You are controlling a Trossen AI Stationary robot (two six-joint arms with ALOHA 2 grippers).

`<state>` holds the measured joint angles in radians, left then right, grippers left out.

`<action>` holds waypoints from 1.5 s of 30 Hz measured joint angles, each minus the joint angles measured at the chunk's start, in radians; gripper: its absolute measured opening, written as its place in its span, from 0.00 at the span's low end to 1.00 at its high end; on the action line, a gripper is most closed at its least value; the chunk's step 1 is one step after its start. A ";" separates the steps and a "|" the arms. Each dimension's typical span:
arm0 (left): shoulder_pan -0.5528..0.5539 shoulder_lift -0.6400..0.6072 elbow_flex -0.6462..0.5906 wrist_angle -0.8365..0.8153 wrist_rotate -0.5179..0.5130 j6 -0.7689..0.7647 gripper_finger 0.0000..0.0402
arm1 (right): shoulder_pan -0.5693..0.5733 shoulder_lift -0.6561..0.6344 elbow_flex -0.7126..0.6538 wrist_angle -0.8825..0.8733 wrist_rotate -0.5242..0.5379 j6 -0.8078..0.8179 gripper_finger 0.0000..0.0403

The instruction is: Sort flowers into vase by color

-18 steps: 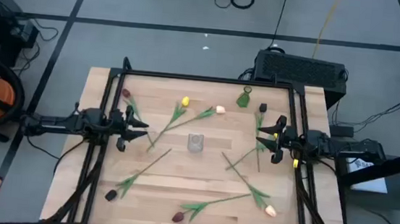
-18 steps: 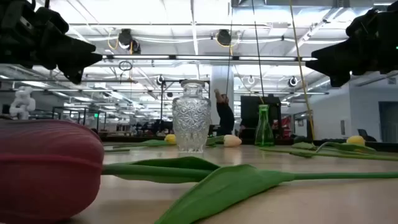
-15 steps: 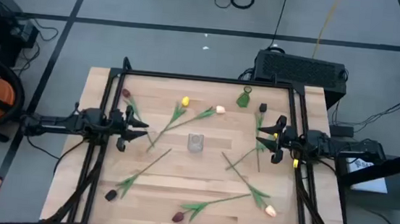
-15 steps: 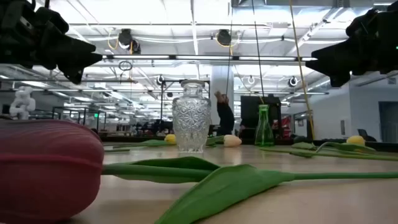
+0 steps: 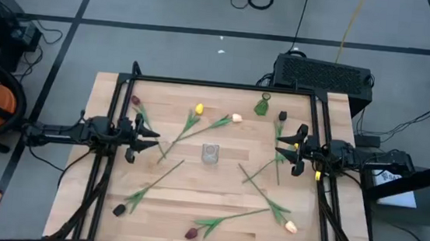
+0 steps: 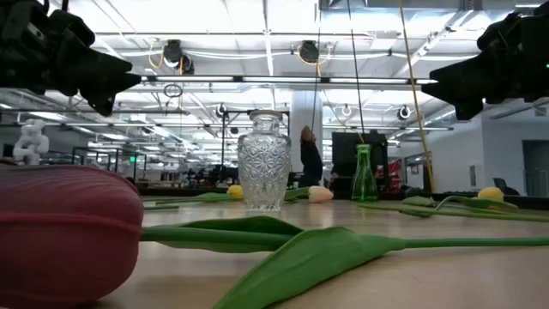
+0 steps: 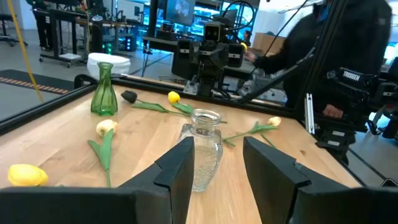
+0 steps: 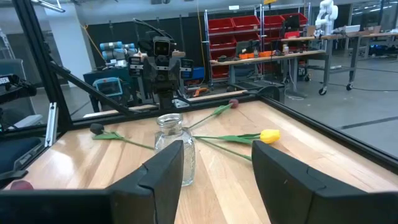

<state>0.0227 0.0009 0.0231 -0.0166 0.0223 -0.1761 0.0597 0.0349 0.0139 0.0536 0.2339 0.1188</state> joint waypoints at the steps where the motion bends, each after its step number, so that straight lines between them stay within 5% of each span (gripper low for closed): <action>1: 0.000 0.000 0.000 0.000 0.000 0.000 0.36 | 0.000 0.000 0.000 0.000 0.000 0.000 0.45; 45: 0.000 0.000 0.000 0.000 0.000 0.000 0.36 | 0.000 0.005 0.000 0.076 0.048 0.000 0.45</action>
<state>0.0230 0.0006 0.0231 -0.0169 0.0223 -0.1761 0.0597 0.0402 0.0139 0.1298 0.2817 0.1191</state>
